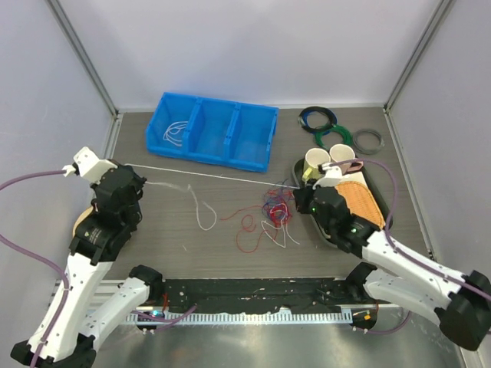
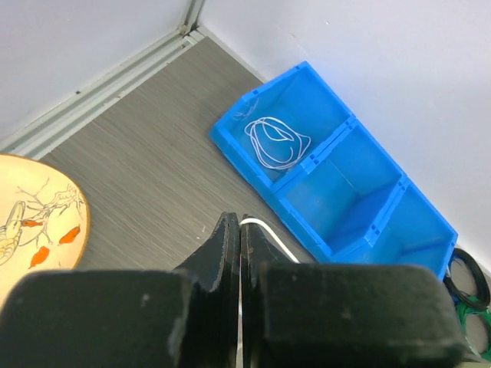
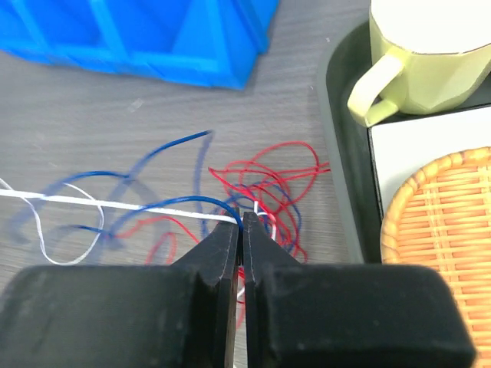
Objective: Untangle the cables
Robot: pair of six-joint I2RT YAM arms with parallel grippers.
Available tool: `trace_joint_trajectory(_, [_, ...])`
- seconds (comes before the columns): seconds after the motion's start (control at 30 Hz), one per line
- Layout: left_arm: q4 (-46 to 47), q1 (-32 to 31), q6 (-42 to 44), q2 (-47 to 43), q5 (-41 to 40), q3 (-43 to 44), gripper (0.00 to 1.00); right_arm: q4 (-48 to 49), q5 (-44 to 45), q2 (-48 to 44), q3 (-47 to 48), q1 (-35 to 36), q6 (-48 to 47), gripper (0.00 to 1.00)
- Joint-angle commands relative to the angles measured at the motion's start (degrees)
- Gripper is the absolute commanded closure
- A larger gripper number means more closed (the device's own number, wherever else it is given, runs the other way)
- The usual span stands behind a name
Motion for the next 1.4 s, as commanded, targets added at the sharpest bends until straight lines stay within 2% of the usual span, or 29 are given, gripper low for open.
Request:
trace_joint_trajectory(0.0, [-1.78, 0.97, 0.60, -0.31, -13.62, 3.14, 1.00, -12.25, 13.22, -7.77, -2.40, -1.66, 5.73, 0.93])
trace_joint_trajectory(0.13, [2.17, 1.06, 2.36, 0.13, -7.04, 1.99, 1.00, -10.07, 10.26, -13.75, -4.50, -1.66, 1.80, 0.91])
trace_joint_trajectory(0.2, [2.96, 0.97, 3.23, 0.74, -3.01, 2.08, 1.00, -5.86, 3.96, -14.64, -5.47, -1.66, -0.06, 0.82])
trace_joint_trajectory(0.33, [8.05, 0.97, 5.70, 2.59, 5.69, 2.69, 1.00, 0.13, -4.60, -14.03, -7.06, -1.66, -3.32, 0.71])
trace_joint_trajectory(0.37, [8.67, 1.06, 6.05, 3.46, 7.37, 3.13, 1.00, 0.74, -5.39, -13.33, -7.06, -1.66, -3.58, 0.63])
trace_joint_trajectory(0.43, [10.08, 1.06, 6.93, 4.26, 11.75, 4.10, 1.00, 1.27, -7.15, -12.80, -7.06, -1.66, -3.85, 0.52])
trace_joint_trajectory(0.47, [10.52, 1.06, 7.11, 4.96, 13.17, 4.45, 1.00, 1.28, -8.12, -12.36, -7.06, -1.66, -4.46, 0.41])
trace_joint_trajectory(0.57, [12.19, 1.06, 7.46, 6.54, 17.57, 5.51, 1.00, 5.40, -14.35, -12.18, -7.85, -1.66, -5.60, 0.31])
trace_joint_trajectory(0.7, [13.69, 1.06, 8.42, 9.26, 21.88, 9.27, 1.00, 10.93, -24.98, -12.36, -9.69, -1.66, -6.84, 0.28])
trace_joint_trajectory(0.8, [14.48, 0.97, 9.65, 11.46, 22.51, 14.27, 1.00, 14.02, -29.39, -12.01, -10.48, -1.66, -7.10, 0.27])
trace_joint_trajectory(0.97, [12.99, 1.06, 13.43, 17.18, 21.36, 24.83, 1.00, 16.48, -31.07, -11.74, -11.01, -1.66, -7.80, 0.27])
trace_joint_trajectory(1.17, [10.36, 1.06, 15.54, 21.74, 27.50, 38.53, 1.00, 18.24, -33.00, -11.57, -11.36, -1.66, -9.04, 0.27])
trace_joint_trajectory(1.23, [10.09, 1.06, 15.81, 22.37, 30.22, 40.13, 1.00, 18.59, -33.35, -11.65, -11.45, -1.66, -9.04, 0.27])
trace_joint_trajectory(1.37, [10.61, 1.06, 16.42, 23.25, 29.19, 43.12, 1.00, 19.12, -32.21, -12.53, -11.98, -1.66, -9.30, 0.27])
